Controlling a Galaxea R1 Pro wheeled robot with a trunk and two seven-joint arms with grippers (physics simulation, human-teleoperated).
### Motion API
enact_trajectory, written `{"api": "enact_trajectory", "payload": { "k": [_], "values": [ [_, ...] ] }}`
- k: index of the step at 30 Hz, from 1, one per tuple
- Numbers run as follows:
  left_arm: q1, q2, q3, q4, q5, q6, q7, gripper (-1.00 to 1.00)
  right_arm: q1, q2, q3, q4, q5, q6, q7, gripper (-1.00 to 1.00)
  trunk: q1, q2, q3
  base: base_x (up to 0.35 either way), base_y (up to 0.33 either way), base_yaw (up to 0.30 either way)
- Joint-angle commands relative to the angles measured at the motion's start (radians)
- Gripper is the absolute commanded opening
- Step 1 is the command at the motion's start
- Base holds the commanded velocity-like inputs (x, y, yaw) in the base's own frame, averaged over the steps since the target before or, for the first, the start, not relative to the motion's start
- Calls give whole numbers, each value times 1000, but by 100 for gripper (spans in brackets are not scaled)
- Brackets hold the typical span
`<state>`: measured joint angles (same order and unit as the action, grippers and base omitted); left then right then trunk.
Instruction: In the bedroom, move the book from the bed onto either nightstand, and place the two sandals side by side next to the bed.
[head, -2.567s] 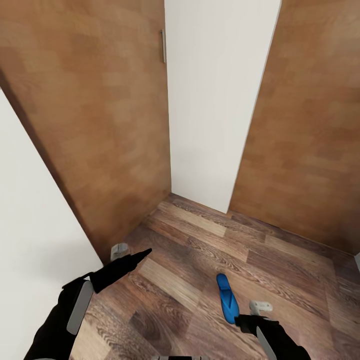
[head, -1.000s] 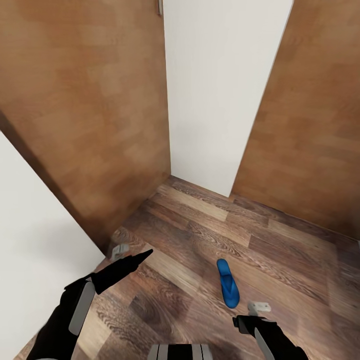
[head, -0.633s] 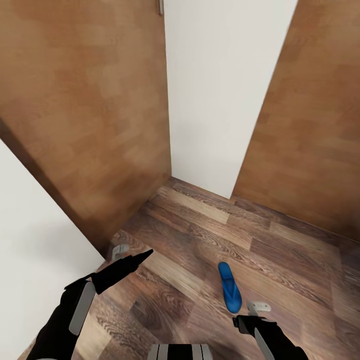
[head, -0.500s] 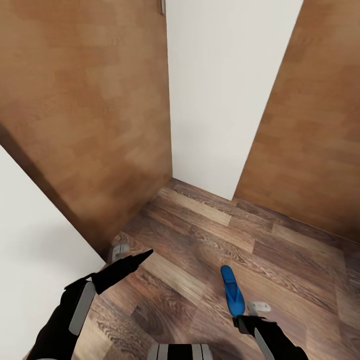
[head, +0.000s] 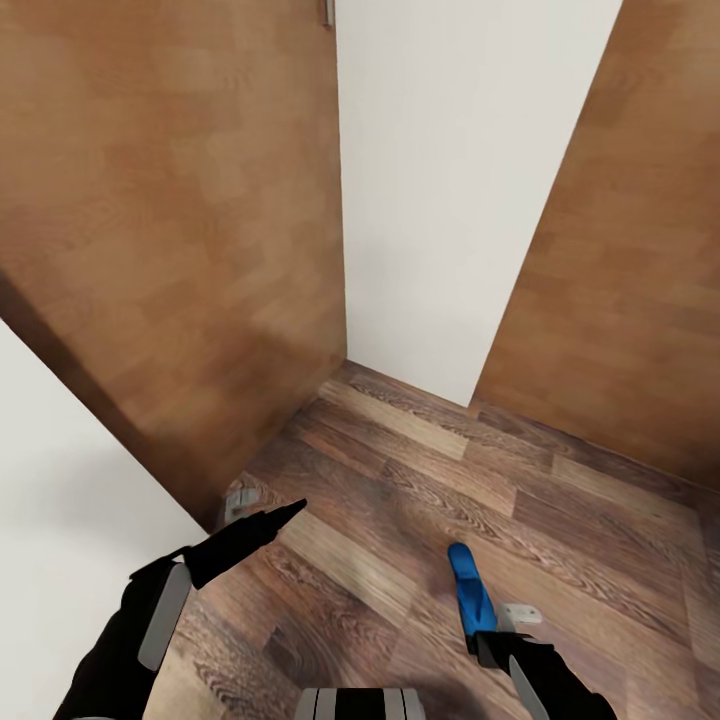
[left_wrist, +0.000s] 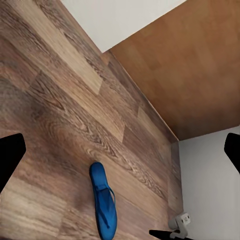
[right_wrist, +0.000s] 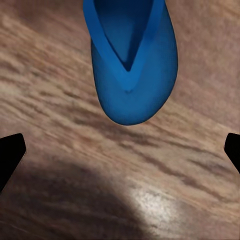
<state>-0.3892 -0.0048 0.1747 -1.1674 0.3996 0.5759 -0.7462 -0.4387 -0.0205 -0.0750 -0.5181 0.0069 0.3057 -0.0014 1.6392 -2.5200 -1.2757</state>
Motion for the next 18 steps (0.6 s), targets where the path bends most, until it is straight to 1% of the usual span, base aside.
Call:
{"api": "enact_trajectory", "payload": {
  "k": [1,3,5,7,8,9,11,12,13,14,17,18],
  "values": [
    [0,-1,2,0,5,7,-1,100,0,0,-2,-2,0,6,0,100,0,0,-1,43,15,0],
    [0,-3,3,9,5,7,3,100,0,1,-2,-2,0,6,0,100,0,0,-1,22,8,0],
    [0,-9,7,27,6,8,27,100,0,1,-2,-2,0,6,0,100,0,0,-1,9,3,0],
    [0,-15,18,40,8,9,93,100,0,1,-2,-2,0,6,0,100,0,0,-1,4,1,0],
    [0,-23,24,43,10,9,135,100,0,1,-1,-2,0,6,0,100,0,0,-1,2,1,0],
    [0,-30,27,44,11,9,157,100,0,1,-1,-2,0,6,0,100,0,0,-1,2,1,0],
    [0,-54,35,46,23,10,228,100,0,1,-2,-2,-1,6,0,100,0,0,-1,0,0,0],
    [0,-57,36,47,28,10,240,100,0,1,-2,-2,-1,6,0,100,0,0,-1,0,0,0],
    [0,-65,38,48,51,10,263,100,0,1,-2,-2,-1,6,0,100,0,0,-1,0,0,0],
    [0,-66,38,48,60,10,268,100,0,1,-2,-2,-1,6,0,100,0,0,-1,0,0,0],
    [0,-69,42,49,113,12,282,100,0,1,-1,-2,-1,6,0,100,0,0,-1,0,0,0],
    [0,-69,42,49,120,13,283,100,0,1,-1,-2,-1,6,0,100,0,0,-1,0,0,0]
  ]
}}
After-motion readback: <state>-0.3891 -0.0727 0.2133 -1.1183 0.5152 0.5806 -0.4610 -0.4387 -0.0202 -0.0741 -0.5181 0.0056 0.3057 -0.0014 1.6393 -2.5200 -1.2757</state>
